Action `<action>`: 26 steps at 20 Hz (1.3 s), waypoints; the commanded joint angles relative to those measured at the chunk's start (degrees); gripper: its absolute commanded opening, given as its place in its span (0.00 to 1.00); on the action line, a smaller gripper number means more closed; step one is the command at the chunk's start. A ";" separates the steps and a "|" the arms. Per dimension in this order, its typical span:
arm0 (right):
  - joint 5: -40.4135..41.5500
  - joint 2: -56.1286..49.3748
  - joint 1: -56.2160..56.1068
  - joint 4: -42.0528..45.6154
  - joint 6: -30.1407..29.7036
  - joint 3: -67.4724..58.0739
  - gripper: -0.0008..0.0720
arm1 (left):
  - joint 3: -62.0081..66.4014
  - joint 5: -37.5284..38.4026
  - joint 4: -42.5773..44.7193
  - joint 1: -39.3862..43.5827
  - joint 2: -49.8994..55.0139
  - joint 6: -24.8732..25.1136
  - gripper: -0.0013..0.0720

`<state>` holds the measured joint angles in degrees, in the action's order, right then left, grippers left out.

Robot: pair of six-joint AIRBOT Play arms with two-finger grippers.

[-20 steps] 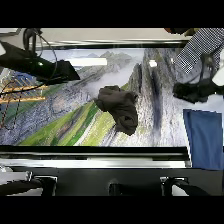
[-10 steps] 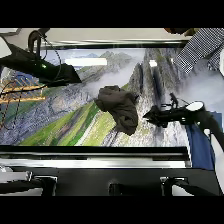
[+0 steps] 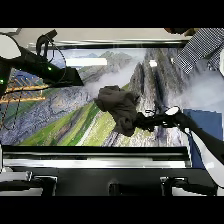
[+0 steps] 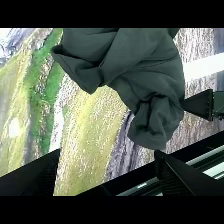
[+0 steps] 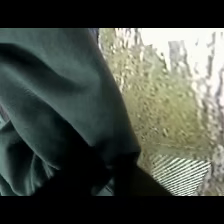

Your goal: Fold the clothes and pants, and hang the long-sleeved shirts on hangers.

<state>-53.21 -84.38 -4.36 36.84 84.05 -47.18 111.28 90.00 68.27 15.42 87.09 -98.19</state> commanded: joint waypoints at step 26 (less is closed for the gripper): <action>-7.96 14.08 -1.14 19.56 9.99 -1.40 0.06 | -33.70 -46.01 -34.21 -3.30 10.67 17.09 0.04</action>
<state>-60.97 -72.66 -5.45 51.96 92.71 -47.53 76.36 41.82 34.87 13.91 99.63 -81.87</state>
